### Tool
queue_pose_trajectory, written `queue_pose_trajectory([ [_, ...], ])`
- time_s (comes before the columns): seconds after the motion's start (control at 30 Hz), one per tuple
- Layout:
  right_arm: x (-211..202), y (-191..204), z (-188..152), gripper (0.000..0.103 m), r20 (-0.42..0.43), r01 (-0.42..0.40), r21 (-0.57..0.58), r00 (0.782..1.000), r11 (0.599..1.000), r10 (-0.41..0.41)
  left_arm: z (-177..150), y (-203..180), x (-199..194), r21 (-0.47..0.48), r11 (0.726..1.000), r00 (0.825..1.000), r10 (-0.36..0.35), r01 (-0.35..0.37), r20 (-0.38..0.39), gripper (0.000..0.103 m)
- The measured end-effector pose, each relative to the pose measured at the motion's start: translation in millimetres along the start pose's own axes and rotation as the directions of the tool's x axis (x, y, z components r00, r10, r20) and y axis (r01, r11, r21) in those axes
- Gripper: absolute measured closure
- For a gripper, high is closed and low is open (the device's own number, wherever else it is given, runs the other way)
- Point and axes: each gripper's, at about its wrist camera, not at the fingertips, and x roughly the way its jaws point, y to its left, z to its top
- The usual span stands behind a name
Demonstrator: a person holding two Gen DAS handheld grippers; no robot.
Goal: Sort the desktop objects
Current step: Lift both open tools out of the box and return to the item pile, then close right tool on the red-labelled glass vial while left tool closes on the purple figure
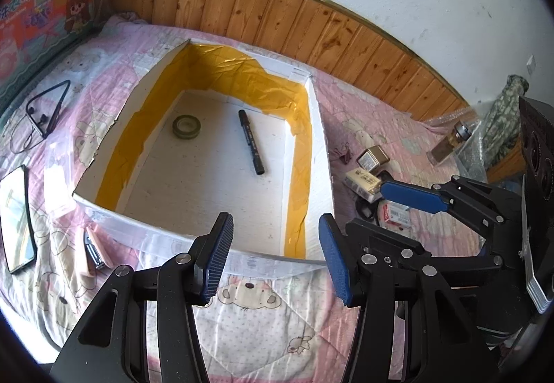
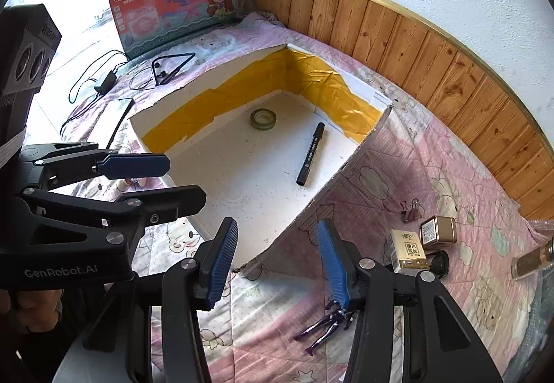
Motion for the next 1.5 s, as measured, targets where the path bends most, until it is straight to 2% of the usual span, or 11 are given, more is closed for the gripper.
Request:
queue_pose_trajectory([
  [0.4,-17,-30,-49,0.053,0.106,-0.004,0.078,0.994,0.997,-0.004,-22,-50,2,0.133,0.987,0.996,-0.085,0.086,-0.007,0.049],
  [0.73,-8,-95,-120,0.052,0.092,-0.001,0.287,0.995,0.958,-0.027,-46,-97,48,0.217,0.969,0.985,-0.085,0.117,-0.154,0.049],
  [0.93,17,-140,-171,0.052,0.025,0.04,0.414,0.998,0.909,-0.055,-57,-121,95,0.189,0.969,0.956,-0.103,0.158,-0.276,0.049],
  [1.1,36,-176,-201,0.05,-0.034,0.069,0.515,0.998,0.855,-0.06,-75,-138,149,0.211,0.972,0.937,-0.022,0.101,-0.348,0.049],
  [1.17,39,-181,-206,0.05,-0.037,0.031,0.542,0.999,0.84,-0.014,-80,-136,168,0.203,0.978,0.932,0.02,0.058,-0.362,0.049],
  [1.23,42,-175,-210,0.05,-0.033,-0.009,0.542,0.999,0.84,0.031,-83,-132,183,0.185,0.982,0.926,0.034,0.039,-0.375,0.049],
  [1.3,48,-163,-215,0.05,-0.042,-0.033,0.533,0.997,0.846,0.065,-82,-133,185,0.191,0.981,0.941,0.03,0.037,-0.336,0.049],
  [1.37,59,-150,-221,0.053,-0.063,-0.048,0.518,0.994,0.854,0.094,-83,-135,188,0.209,0.977,0.945,0.037,0.033,-0.324,0.049],
  [1.43,62,-137,-222,0.054,-0.062,-0.005,0.452,0.997,0.892,0.037,-85,-136,188,0.23,0.973,0.955,0.036,0.034,-0.293,0.048],
  [1.47,64,-132,-220,0.058,-0.074,0.024,0.409,0.997,0.912,0.007,-86,-137,188,0.247,0.968,0.96,0.038,0.032,-0.276,0.049],
  [1.5,65,-129,-218,0.069,-0.081,0.06,0.374,0.996,0.925,-0.032,-87,-138,189,0.265,0.964,0.964,0.042,0.03,-0.262,0.052],
])
